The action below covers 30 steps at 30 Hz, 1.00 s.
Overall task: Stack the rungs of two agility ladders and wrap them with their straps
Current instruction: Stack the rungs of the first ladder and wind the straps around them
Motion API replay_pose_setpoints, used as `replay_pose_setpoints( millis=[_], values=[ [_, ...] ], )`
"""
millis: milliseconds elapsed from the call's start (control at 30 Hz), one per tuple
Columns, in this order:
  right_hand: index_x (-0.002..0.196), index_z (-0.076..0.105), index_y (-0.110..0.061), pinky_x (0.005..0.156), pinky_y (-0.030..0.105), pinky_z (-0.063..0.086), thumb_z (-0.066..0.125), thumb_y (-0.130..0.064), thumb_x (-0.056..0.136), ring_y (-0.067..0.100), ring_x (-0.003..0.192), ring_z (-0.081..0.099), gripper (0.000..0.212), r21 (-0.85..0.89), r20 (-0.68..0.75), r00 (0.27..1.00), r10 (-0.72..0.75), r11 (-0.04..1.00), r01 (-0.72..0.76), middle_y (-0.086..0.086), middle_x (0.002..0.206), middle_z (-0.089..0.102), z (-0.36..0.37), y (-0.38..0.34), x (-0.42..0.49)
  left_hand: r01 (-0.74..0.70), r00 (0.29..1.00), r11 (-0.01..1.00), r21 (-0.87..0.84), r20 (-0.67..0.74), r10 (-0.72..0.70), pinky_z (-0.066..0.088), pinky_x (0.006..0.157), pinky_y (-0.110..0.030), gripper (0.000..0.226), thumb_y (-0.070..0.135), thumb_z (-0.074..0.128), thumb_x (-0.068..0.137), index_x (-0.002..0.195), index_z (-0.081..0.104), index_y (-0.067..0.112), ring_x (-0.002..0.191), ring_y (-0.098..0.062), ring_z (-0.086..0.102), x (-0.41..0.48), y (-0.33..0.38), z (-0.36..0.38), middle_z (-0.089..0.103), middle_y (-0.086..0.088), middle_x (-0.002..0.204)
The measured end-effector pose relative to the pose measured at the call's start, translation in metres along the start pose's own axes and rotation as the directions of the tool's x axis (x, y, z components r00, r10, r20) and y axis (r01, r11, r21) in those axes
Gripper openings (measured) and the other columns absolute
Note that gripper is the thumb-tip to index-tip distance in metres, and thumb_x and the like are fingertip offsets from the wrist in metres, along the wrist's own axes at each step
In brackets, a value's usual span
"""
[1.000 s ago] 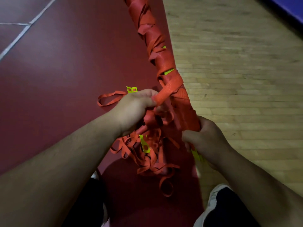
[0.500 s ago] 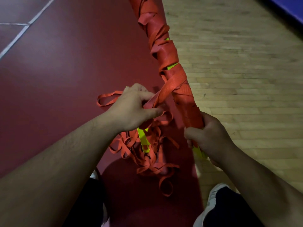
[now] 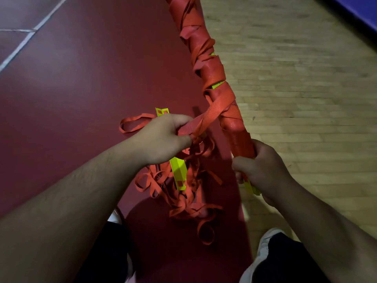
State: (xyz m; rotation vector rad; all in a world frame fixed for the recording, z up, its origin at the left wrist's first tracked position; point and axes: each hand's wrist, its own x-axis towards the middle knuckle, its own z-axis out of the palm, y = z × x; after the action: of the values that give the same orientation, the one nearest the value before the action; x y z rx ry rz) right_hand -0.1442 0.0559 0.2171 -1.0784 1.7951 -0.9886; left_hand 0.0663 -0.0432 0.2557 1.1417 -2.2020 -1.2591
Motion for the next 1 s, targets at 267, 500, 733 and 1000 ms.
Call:
replay_pose_setpoints(
  millis=[267,500,733,1000],
  values=[
    [0.076,0.065,-0.027,0.048,0.034,0.048,0.067,-0.026,0.050,0.020,0.047,0.055,0.026,0.043,0.029,0.999,-0.023,0.999,0.022,0.005,0.055,0.060,0.001,-0.004,-0.002,0.138,0.965,0.906,-0.401,-0.152,-0.214,0.028,0.041,-0.017,0.030,-0.006,0.041,0.086,0.084,0.062,0.015,0.038,-0.008,0.038,0.004,-0.001,0.005,0.047,0.007,0.049],
    [0.078,0.066,-0.030,0.054,0.044,0.050,0.066,-0.036,0.047,0.020,0.051,0.057,0.031,-0.014,-0.025,0.996,-0.088,0.996,0.088,0.001,0.057,0.061,-0.004,-0.004,-0.001,0.129,0.989,0.970,-0.204,-0.045,-0.141,0.030,0.038,-0.017,0.031,0.045,0.057,0.095,0.086,0.057,0.016,0.038,-0.007,0.040,0.000,-0.009,0.002,0.047,0.007,0.052],
    [0.076,0.066,-0.024,0.052,0.042,0.048,0.068,-0.021,0.055,0.026,0.048,0.054,0.021,0.102,0.005,0.998,-0.069,0.992,0.068,0.008,0.056,0.059,-0.006,-0.008,-0.003,0.120,0.991,0.878,-0.463,-0.003,-0.137,0.043,0.055,-0.025,0.044,0.031,0.042,0.104,0.081,0.062,0.000,0.053,-0.019,0.052,-0.002,-0.011,0.004,0.058,-0.016,0.067],
    [0.075,0.065,-0.028,0.053,0.039,0.049,0.067,-0.024,0.054,0.020,0.049,0.056,0.022,0.073,-0.020,0.999,-0.038,0.997,0.040,0.004,0.055,0.060,-0.009,-0.007,-0.004,0.271,0.920,0.771,-0.576,-0.081,-0.384,0.051,0.069,-0.037,0.046,0.050,0.054,0.095,0.064,0.064,0.018,0.055,-0.021,0.055,0.006,-0.009,0.004,0.060,-0.007,0.066]
  ],
)
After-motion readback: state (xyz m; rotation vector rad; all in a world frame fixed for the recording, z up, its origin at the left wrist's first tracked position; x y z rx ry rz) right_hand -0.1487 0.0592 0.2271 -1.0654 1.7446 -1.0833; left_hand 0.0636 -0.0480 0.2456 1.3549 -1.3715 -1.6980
